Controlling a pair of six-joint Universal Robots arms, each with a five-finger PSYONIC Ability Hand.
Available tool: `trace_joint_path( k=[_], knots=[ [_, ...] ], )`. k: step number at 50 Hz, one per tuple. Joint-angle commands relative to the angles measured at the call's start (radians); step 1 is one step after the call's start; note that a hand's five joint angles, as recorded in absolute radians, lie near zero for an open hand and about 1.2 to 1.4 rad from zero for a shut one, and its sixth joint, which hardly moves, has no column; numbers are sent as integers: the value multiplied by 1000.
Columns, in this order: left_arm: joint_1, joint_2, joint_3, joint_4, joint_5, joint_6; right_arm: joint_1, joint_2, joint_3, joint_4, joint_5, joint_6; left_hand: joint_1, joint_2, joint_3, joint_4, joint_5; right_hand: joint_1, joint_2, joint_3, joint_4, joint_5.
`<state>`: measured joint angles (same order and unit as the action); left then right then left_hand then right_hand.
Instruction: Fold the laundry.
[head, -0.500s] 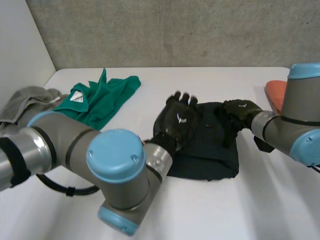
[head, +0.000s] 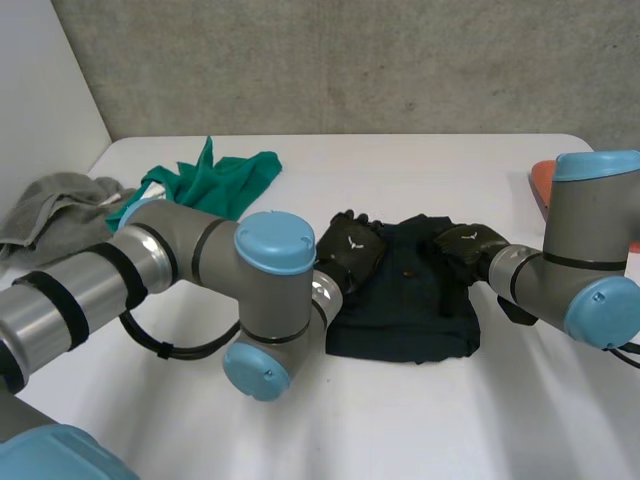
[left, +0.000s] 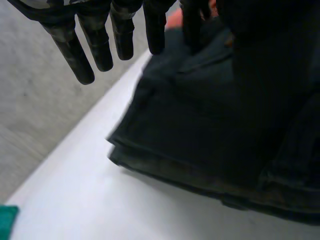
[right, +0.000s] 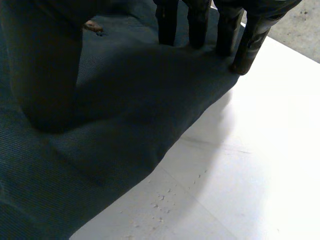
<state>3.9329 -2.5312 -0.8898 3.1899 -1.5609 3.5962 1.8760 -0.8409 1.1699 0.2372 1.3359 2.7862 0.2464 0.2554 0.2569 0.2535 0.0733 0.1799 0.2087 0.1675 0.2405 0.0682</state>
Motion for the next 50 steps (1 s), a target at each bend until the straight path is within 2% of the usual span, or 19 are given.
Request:
trace_joint_path(
  k=[1, 10, 19, 26, 36, 45, 50],
  knots=[
    [2, -23, -2, -21, -30, 4, -2, 13, 0, -4, 5, -23, 46, 37, 36, 39, 45, -5, -34, 7, -66, -68],
    [3, -20, 8, -31, -39, 6, -2, 8, -1, -3, 8, -50, 46, 37, 36, 39, 45, -5, -34, 7, -66, -68],
    [9, 5, 28, -51, -18, 3, -2, -90, 20, -24, 20, -8, 49, 40, 39, 42, 48, -5, -34, 7, -66, -68],
    [32, -73, 112, -136, -8, 3, -3, -15, 1, -26, 16, -5, 61, 52, 51, 54, 60, -5, -34, 7, -66, -68],
    [34, -92, 135, -145, -13, 3, -5, 36, -29, -29, 32, -16, 61, 52, 51, 54, 60, -5, -34, 7, -66, -68],
    [34, -55, 118, -151, -16, 3, -8, 16, -21, -15, 34, -50, 41, 32, 30, 33, 39, -5, -34, 7, -66, -68],
    [36, 24, 71, -162, -13, -8, -12, -58, 0, -9, 98, -97, -36, -45, -46, -43, -37, -5, -34, 7, -66, -68]
  ],
)
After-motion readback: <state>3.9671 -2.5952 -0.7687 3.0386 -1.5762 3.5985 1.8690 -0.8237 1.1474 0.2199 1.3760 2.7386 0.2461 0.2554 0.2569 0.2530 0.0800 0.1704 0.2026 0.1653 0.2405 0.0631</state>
